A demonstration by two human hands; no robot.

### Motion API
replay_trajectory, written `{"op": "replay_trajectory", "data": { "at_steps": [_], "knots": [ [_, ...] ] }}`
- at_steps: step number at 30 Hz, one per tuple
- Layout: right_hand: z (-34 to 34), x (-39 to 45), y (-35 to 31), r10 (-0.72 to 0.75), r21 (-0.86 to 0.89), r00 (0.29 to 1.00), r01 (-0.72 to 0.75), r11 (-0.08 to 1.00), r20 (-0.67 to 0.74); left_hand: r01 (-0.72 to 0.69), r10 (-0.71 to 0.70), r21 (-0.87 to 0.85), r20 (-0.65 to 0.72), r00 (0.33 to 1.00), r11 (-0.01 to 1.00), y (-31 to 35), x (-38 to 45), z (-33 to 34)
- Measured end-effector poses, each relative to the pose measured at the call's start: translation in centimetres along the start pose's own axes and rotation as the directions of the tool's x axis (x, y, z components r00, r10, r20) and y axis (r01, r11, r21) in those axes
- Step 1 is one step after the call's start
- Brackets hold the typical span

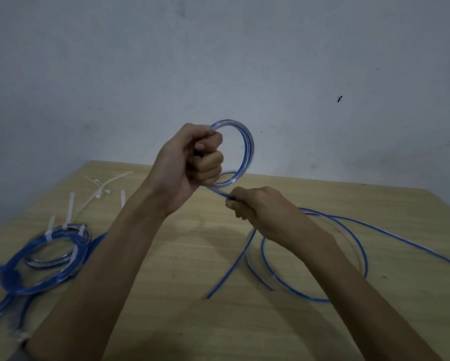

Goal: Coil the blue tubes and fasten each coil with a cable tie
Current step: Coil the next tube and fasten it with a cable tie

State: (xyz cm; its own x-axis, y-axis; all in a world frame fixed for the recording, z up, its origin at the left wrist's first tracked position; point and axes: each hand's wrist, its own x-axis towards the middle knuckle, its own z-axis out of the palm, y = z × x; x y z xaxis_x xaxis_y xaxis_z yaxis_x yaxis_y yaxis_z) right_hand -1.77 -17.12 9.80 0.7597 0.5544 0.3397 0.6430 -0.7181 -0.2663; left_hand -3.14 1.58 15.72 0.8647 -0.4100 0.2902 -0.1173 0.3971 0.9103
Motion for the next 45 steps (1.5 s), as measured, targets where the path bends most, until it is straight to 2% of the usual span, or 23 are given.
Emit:
{"op": "replay_trajectory", "data": {
  "at_steps": [3,7,10,13,15,16,18,20,22,25,28,31,35,38,42,45],
  "knots": [
    [-0.1,0.7,1.3,-0.028,-0.093,0.999,0.024,0.995,-0.045,0.026,-0.036,0.181,0.05,0.998,0.983,-0.7,0.0,0.7],
    [-2.1,2.6,2.9,0.05,-0.269,0.999,-0.052,0.962,-0.017,-0.021,0.0,0.411,0.051,0.999,0.912,-1.5,0.3,1.9],
    [-3.2,3.5,4.6,0.017,-0.552,0.999,-0.032,0.833,-0.032,-0.049,0.012,0.52,0.075,0.997,0.853,-1.1,0.0,2.0],
    [-3.4,3.1,5.6,0.128,-0.685,0.989,-0.042,0.727,0.075,-0.065,-0.005,0.662,0.103,0.995,0.746,-1.2,-0.3,2.3],
    [-2.9,2.6,6.2,0.161,-0.678,0.985,-0.075,0.731,0.064,-0.05,-0.073,0.786,0.12,0.99,0.616,-2.0,-0.3,2.8],
    [-2.5,2.4,6.7,0.155,-0.654,0.988,-0.101,0.75,0.025,-0.027,-0.13,0.856,0.11,0.985,0.516,-2.5,-0.4,3.1],
    [-1.9,2.1,7.7,0.11,-0.607,0.992,-0.129,0.784,-0.068,-0.014,-0.214,0.966,0.072,0.974,0.259,-4.1,-0.5,3.7],
    [-1.9,1.7,8.2,0.053,-0.59,0.989,-0.124,0.798,-0.137,-0.061,-0.209,0.997,0.068,0.975,0.042,-5.6,-0.6,4.0],
    [-2.2,1.2,8.2,0.04,-0.579,0.988,-0.12,0.806,-0.149,-0.064,-0.195,0.996,0.052,0.979,-0.056,-6.6,-0.5,3.8],
    [-2.7,0.4,8.0,0.08,-0.528,0.993,-0.113,0.842,-0.085,-0.042,-0.143,0.989,0.021,0.989,-0.143,-7.7,0.1,2.9],
    [-2.9,0.0,7.1,0.144,-0.392,0.984,-0.175,0.903,-0.106,-0.048,-0.059,0.968,0.034,0.998,-0.246,-8.6,0.4,2.4],
    [-3.1,0.0,6.6,0.202,-0.283,0.969,-0.235,0.93,-0.14,-0.028,-0.039,0.953,0.017,0.999,-0.302,-9.2,0.2,2.3],
    [-3.8,0.5,6.7,0.253,-0.236,0.953,-0.288,0.928,-0.167,-0.097,-0.076,0.926,0.074,0.994,-0.365,-9.9,-0.1,2.7],
    [-4.0,0.3,6.8,0.269,-0.222,0.949,-0.301,0.927,-0.165,-0.121,-0.134,0.937,0.08,0.988,-0.327,-10.4,0.0,3.1],
    [-3.8,-0.6,6.6,0.249,-0.184,0.95,-0.283,0.941,-0.186,-0.108,-0.107,0.953,0.08,0.991,-0.284,-9.9,0.4,2.7],
    [-3.2,-1.2,6.3,0.209,-0.098,0.945,-0.24,0.966,-0.252,-0.072,-0.117,0.974,0.047,0.992,-0.213,-9.4,0.8,2.1]
  ]
}}
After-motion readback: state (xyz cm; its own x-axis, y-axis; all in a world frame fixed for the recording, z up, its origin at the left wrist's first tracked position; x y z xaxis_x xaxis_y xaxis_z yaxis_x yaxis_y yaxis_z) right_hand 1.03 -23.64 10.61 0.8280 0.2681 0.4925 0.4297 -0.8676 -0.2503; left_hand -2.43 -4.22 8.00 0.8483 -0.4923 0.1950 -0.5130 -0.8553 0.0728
